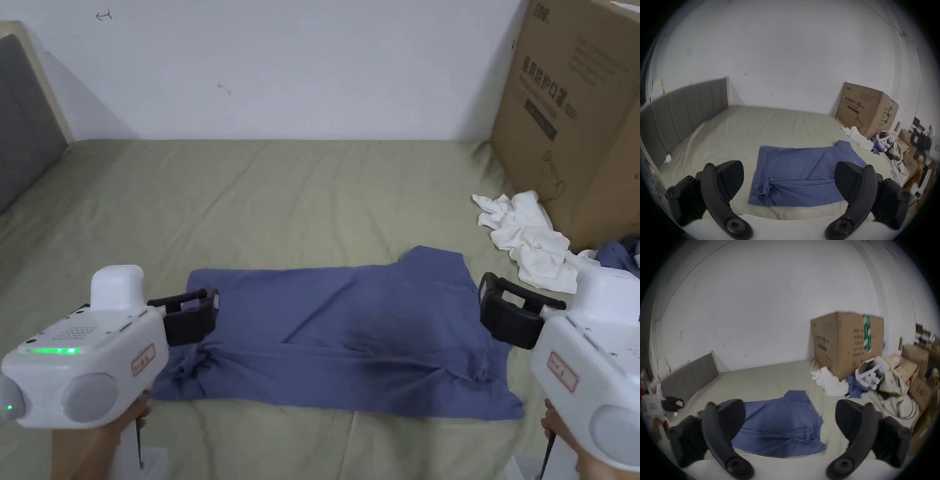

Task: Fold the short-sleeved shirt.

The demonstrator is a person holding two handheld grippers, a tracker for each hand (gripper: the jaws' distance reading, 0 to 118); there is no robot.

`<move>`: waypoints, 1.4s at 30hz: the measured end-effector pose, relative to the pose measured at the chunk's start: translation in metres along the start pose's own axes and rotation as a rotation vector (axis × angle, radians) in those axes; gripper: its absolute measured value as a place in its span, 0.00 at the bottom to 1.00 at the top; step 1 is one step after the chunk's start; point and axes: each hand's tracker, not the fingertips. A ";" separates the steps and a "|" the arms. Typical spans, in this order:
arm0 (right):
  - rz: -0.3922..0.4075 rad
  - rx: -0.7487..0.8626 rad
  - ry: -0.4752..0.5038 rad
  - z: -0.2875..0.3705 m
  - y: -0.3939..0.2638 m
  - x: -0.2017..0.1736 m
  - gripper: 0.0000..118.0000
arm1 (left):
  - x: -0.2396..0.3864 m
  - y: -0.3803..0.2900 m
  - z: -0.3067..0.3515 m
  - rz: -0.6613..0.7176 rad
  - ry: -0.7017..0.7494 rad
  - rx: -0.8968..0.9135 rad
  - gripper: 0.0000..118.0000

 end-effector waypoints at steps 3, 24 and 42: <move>0.123 0.027 -0.068 0.014 -0.004 -0.014 0.35 | 0.013 -0.007 0.015 -0.045 0.013 0.060 0.56; 0.106 0.006 -0.017 0.004 -0.019 -0.014 0.02 | -0.011 -0.031 -0.020 0.017 0.032 -0.158 0.04; 0.078 -0.142 -0.087 -0.046 -0.049 0.008 0.02 | -0.078 -0.113 -0.165 0.096 0.195 -0.700 0.78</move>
